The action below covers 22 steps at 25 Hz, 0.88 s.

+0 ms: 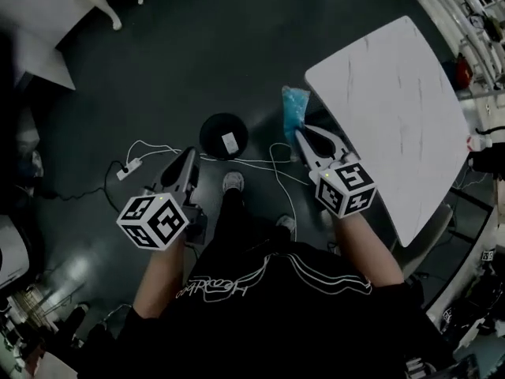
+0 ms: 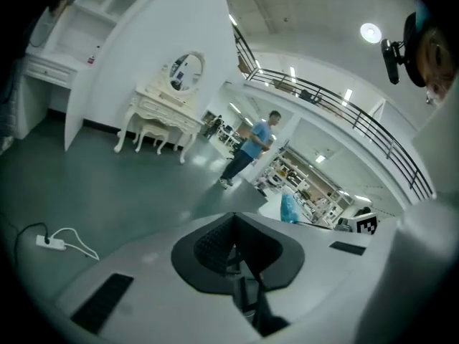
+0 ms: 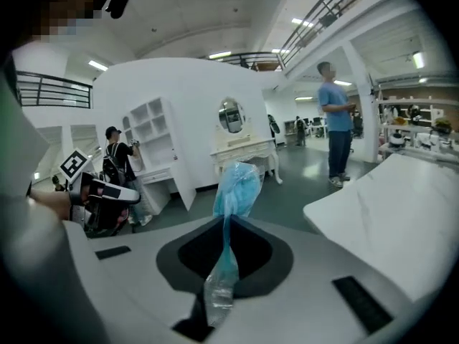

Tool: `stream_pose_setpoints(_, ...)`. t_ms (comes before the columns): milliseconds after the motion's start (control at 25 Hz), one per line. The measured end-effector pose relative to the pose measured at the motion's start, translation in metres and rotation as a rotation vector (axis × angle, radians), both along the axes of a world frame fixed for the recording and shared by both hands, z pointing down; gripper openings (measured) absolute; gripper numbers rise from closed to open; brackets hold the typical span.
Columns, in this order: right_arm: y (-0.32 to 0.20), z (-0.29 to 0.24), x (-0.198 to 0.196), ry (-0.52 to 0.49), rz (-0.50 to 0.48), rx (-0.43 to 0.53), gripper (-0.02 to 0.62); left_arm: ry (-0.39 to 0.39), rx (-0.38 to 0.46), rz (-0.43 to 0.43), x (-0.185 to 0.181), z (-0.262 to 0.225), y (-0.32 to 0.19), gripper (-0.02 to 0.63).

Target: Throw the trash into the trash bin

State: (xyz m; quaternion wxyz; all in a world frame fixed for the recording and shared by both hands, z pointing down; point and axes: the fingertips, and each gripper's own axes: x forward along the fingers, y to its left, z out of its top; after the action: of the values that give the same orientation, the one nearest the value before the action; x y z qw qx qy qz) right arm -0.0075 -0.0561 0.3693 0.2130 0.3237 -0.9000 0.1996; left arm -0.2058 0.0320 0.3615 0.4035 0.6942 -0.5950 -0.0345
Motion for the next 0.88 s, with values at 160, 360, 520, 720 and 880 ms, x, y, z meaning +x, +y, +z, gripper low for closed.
stream_pose_setpoints(160, -0.008, 0.056, -0.076, 0.03, -0.107, -0.059, 0.046, 0.03, -0.088, -0.086, -0.062, 0.042, 0.019, 0.005)
stream_pose_setpoints(360, -0.016, 0.133, -0.137, 0.087, -0.204, -0.129, 0.046, 0.048, -0.154, -0.117, -0.102, 0.072, 0.026, 0.005)
stream_pose_setpoints(520, -0.011, 0.215, -0.159, 0.125, -0.264, -0.217, 0.046, 0.057, -0.198, -0.151, -0.126, 0.097, 0.033, 0.005)
stream_pose_setpoints(720, 0.003, 0.303, -0.168, 0.19, -0.277, -0.381, 0.046, 0.093, -0.265, -0.176, -0.139, 0.126, 0.044, 0.005)
stream_pose_setpoints(880, 0.01, 0.359, -0.174, 0.223, -0.268, -0.498, 0.046, 0.1, -0.31, -0.17, -0.145, 0.145, 0.053, 0.005)
